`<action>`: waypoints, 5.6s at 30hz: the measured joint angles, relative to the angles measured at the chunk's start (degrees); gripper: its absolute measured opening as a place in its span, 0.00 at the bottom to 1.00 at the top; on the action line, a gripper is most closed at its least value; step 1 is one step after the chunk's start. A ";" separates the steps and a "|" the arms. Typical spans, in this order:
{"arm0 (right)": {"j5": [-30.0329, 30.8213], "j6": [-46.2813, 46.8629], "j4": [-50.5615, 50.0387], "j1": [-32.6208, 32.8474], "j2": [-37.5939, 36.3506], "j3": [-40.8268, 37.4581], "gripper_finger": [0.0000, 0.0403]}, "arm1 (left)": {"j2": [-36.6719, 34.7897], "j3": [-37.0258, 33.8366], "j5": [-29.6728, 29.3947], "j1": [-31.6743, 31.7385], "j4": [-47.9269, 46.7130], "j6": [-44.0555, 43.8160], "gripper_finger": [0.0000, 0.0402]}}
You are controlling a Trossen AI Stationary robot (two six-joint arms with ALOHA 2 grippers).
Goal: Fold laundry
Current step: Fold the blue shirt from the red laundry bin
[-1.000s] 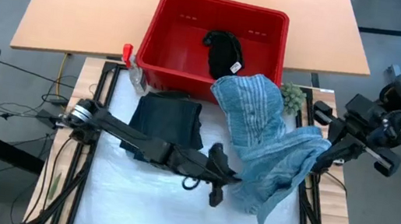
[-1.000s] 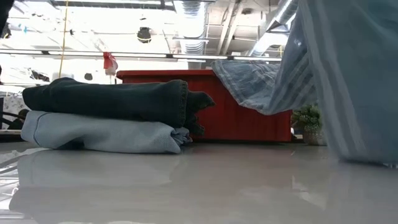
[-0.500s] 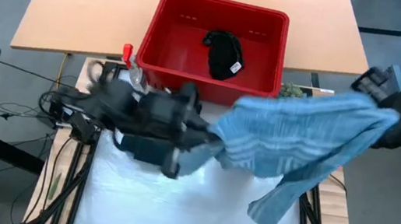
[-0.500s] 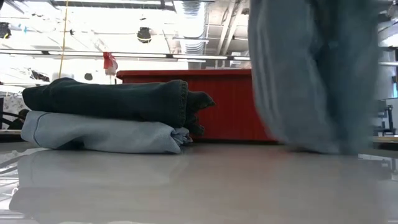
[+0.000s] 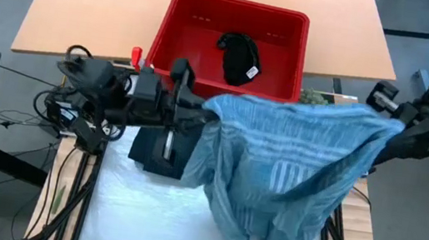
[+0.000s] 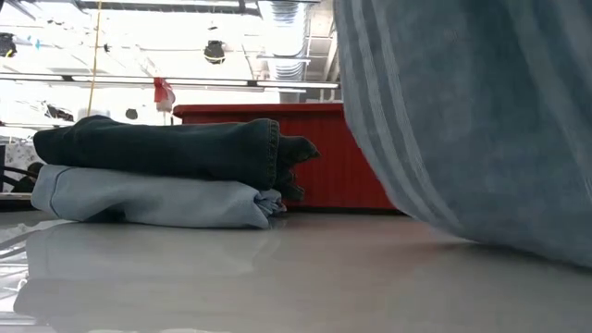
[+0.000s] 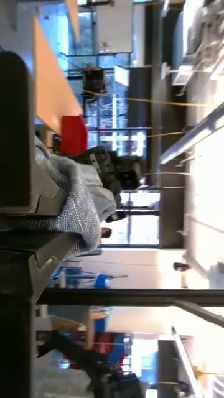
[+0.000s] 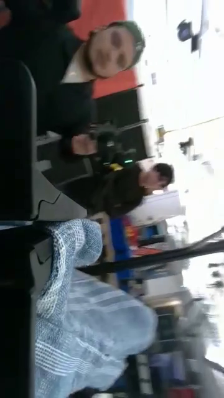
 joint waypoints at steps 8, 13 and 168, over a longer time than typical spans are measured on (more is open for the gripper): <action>3.81 -3.98 14.54 0.00 0.77 0.09 0.06 | -1.13 -0.04 5.33 2.91 5.99 -1.57 0.00; 6.05 0.75 7.37 0.00 1.75 0.11 0.06 | -2.90 0.07 5.29 3.11 0.26 -5.02 0.00; 45.20 50.30 6.13 17.29 -3.67 -76.94 0.70 | -5.92 -50.57 23.04 45.71 -18.24 -36.97 0.23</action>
